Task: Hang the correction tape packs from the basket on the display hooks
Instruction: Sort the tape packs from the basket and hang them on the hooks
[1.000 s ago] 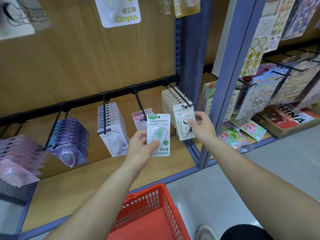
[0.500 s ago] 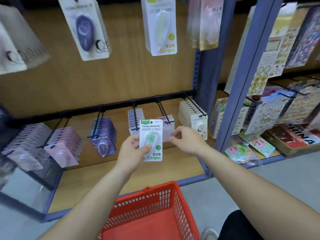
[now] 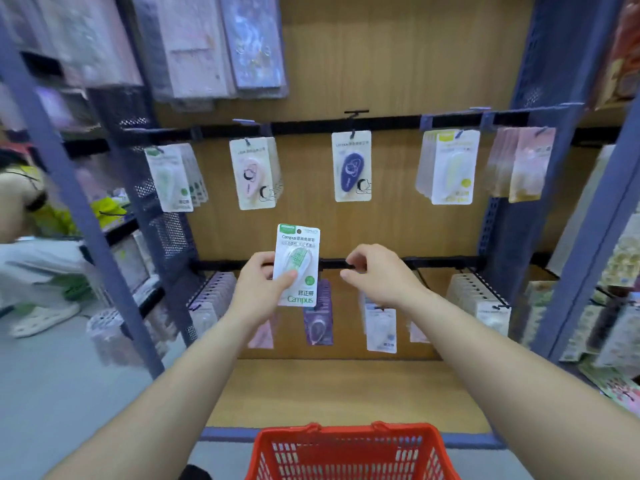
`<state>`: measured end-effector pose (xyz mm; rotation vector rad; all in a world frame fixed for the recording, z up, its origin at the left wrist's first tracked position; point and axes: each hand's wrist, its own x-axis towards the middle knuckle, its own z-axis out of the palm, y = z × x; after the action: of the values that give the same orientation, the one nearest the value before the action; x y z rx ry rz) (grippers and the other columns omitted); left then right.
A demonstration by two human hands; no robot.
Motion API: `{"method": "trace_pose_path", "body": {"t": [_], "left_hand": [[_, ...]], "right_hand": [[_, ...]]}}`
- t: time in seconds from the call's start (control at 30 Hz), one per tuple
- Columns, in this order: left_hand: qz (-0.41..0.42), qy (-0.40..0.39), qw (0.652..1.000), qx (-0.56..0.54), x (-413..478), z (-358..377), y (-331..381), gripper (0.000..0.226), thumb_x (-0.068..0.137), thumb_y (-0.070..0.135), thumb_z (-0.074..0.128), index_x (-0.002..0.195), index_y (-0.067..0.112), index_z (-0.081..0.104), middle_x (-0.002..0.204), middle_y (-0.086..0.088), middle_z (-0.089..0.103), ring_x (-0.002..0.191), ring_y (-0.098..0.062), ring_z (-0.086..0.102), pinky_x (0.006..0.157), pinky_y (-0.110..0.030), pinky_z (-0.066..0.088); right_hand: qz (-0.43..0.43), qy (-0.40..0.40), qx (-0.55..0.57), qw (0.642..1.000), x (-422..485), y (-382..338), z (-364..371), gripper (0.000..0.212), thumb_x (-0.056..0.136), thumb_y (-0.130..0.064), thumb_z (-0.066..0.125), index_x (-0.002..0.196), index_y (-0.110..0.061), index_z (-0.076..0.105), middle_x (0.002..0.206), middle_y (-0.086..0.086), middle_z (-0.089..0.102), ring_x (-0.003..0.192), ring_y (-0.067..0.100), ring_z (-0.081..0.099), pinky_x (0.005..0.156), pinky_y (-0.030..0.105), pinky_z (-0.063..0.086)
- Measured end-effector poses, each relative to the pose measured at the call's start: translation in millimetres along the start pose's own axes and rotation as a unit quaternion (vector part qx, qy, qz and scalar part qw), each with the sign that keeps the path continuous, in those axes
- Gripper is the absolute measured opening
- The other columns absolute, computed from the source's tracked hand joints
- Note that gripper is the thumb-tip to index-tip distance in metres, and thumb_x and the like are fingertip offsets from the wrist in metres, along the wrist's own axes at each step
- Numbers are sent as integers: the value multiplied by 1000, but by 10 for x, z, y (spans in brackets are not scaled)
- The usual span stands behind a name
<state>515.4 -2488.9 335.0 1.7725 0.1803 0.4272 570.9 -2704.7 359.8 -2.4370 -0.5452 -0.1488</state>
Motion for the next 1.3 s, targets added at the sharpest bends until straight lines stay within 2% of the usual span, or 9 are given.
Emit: {"method": "trace_pose_path", "body": {"t": [0.13, 0.27, 0.33, 0.47, 0.6, 0.73, 0.87, 1.03, 1.3], "left_hand": [[15, 36, 999, -2, 121, -522, 164, 30, 96, 12, 70, 123, 14, 57, 109, -1, 75, 89, -15, 76, 60, -23, 59], [43, 83, 995, 17, 263, -1025, 211, 35, 94, 12, 72, 128, 13, 62, 109, -1, 76, 93, -14, 75, 76, -31, 62], [50, 111, 993, 6, 379, -1271, 249, 30, 95, 8, 70, 124, 15, 65, 104, 1, 75, 86, -8, 75, 76, -30, 62], [42, 151, 988, -6, 740, -1706, 303, 32, 96, 9, 68, 126, 17, 64, 103, -4, 74, 94, -26, 74, 83, -48, 62], [56, 175, 983, 8, 1118, -1998, 325, 33, 99, 9, 64, 131, 15, 62, 102, 0, 73, 91, -22, 74, 64, -28, 57], [72, 177, 982, 9, 1436, -2190, 290, 37, 99, 11, 65, 135, 18, 61, 110, -8, 74, 88, -20, 74, 61, -24, 57], [88, 160, 983, 11, 1590, -2293, 228, 39, 100, 13, 63, 137, 24, 60, 103, -3, 75, 75, -6, 75, 54, -16, 53], [105, 135, 985, -37, 1679, -2384, 91, 46, 100, 11, 64, 143, 26, 58, 108, -4, 77, 96, -19, 76, 74, -31, 59], [114, 130, 984, -31, 1758, -2387, 132, 41, 101, 12, 63, 140, 26, 62, 109, -5, 78, 96, -21, 76, 76, -35, 60]], "right_hand": [[-37, 2, -28, 999, 161, -481, -14, 37, 96, -42, 63, 126, -21, 62, 124, -2, 61, 112, 17, 61, 97, 42, 53], [-65, -1, -36, 997, 331, -861, 82, 35, 95, -43, 63, 124, -22, 62, 121, -2, 61, 108, 17, 61, 95, 42, 53], [-79, -8, -40, 996, 418, -1028, 171, 35, 95, -44, 63, 124, -23, 62, 121, -3, 61, 108, 17, 61, 95, 42, 53], [-106, -18, -46, 993, 648, -1326, 386, 36, 95, -43, 63, 125, -23, 62, 123, -3, 60, 112, 17, 60, 97, 43, 52], [-121, -29, -33, 992, 920, -1531, 574, 38, 96, -42, 64, 128, -21, 62, 122, -5, 63, 113, 15, 61, 97, 41, 52], [-129, -37, -25, 991, 1174, -1582, 715, 37, 96, -42, 64, 128, -22, 62, 121, -6, 61, 112, 13, 60, 97, 39, 52], [-129, -27, -14, 991, 1382, -1511, 813, 32, 95, -42, 65, 121, -25, 63, 118, -8, 60, 110, 9, 59, 98, 37, 51], [-122, -19, -5, 992, 1546, -1416, 862, 28, 94, -40, 67, 117, -26, 65, 119, -8, 61, 107, 8, 58, 97, 35, 49], [-124, -17, -6, 992, 1563, -1369, 914, 30, 95, -39, 67, 121, -25, 63, 117, -8, 60, 97, 5, 54, 92, 34, 50]]}}
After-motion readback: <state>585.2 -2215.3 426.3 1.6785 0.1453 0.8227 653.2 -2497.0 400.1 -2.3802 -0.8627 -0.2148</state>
